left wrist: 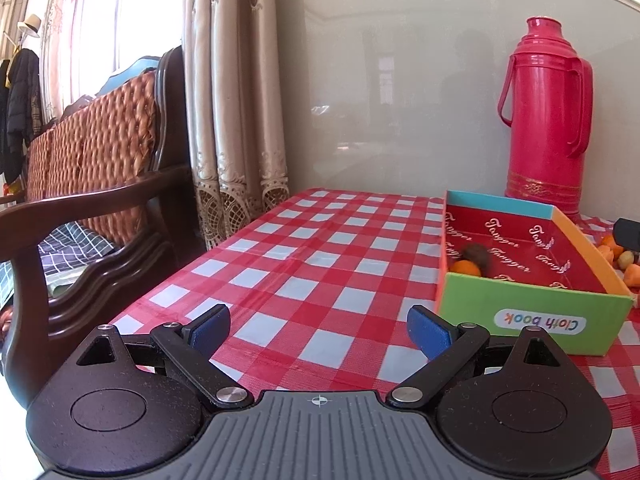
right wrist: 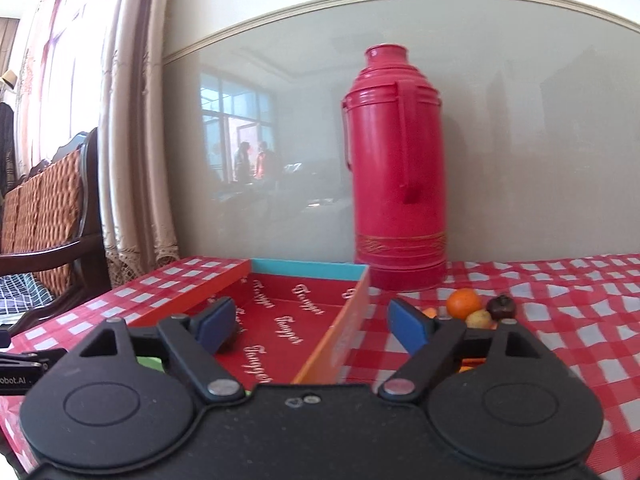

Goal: Organize fruits
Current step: 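Lower the dark brown fruit into the box and open the right gripper, then reach the left gripper to another tangerine and close on it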

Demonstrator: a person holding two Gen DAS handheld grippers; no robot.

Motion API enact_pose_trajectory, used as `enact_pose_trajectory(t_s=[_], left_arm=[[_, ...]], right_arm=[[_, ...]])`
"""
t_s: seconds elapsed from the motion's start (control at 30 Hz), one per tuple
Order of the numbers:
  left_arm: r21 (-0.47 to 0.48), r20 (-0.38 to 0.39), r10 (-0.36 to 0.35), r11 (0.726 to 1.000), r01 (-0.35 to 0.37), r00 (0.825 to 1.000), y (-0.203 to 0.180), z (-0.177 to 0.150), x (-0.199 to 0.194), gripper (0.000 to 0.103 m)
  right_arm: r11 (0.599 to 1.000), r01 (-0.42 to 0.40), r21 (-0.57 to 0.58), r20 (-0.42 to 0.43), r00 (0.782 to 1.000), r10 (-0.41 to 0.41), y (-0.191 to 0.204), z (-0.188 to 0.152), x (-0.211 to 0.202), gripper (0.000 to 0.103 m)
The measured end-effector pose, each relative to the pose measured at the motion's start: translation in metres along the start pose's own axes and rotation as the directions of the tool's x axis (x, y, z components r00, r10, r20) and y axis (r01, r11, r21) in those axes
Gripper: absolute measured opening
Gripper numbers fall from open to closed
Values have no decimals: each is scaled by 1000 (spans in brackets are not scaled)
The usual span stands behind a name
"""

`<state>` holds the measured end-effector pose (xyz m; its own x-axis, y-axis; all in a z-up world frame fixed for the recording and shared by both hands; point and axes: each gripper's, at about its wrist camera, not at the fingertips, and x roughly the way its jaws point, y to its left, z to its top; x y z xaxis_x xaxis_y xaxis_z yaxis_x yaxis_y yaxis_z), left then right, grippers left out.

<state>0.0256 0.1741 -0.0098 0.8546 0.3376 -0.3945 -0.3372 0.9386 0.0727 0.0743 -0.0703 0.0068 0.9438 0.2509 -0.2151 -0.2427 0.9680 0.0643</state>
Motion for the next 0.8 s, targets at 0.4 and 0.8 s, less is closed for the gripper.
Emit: enact_pose_trajectory(t_s=[0.4, 0.8], left_arm=[[17, 47, -71, 997, 71, 996, -39, 10, -16, 103], [29, 90, -227, 974, 225, 970, -119, 18, -41, 103]], right_arm=[[984, 174, 48, -66, 983, -171, -56, -2, -20, 94], [947, 317, 41, -34, 948, -316, -132, 1, -70, 97]])
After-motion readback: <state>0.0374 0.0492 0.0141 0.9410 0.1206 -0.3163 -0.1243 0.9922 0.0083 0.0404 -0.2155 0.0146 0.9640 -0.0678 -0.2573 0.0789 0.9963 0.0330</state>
